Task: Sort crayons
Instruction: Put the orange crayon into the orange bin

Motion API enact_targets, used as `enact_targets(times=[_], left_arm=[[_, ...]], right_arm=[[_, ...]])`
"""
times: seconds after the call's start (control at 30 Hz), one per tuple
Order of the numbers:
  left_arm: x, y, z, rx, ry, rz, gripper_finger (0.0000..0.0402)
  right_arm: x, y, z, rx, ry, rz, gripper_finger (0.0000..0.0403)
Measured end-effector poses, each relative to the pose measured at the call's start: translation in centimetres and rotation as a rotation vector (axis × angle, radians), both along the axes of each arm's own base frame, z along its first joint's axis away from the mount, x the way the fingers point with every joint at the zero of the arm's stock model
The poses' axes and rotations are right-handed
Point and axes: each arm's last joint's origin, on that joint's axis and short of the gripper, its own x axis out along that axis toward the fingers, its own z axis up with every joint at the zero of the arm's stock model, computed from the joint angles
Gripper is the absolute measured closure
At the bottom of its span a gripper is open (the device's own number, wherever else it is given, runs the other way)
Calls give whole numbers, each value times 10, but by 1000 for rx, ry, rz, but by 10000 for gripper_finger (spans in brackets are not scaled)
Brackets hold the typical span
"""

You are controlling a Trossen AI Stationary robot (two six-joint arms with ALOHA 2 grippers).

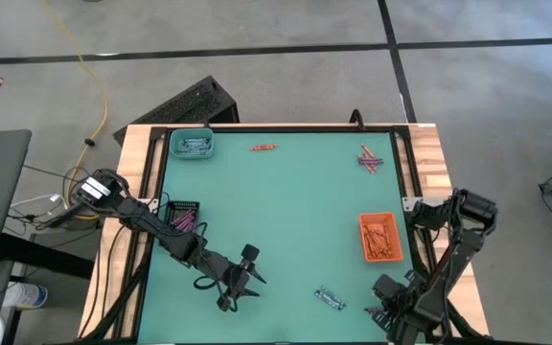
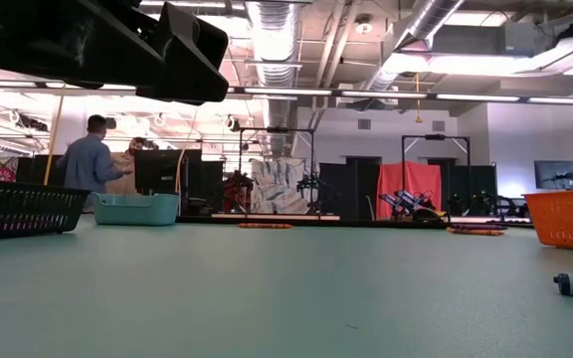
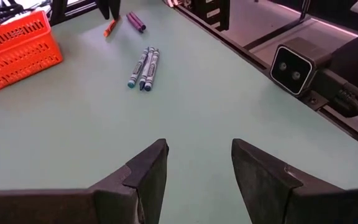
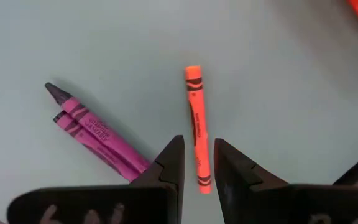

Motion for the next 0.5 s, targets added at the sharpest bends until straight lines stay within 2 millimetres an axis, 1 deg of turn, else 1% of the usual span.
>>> enact_targets(times=[0.33,0.4,0.5], left_arm=[[0,0,0,3,0,-1,233],[0,0,0,5,-1,-2,233],[0,0,0,7,2,-2,233]], right_arm=[[-1,-4,-23,91,-45,-1,326],[-1,-5,-25,92,-44,-4,334],[-1,-6,-25,87,-38,8,358]])
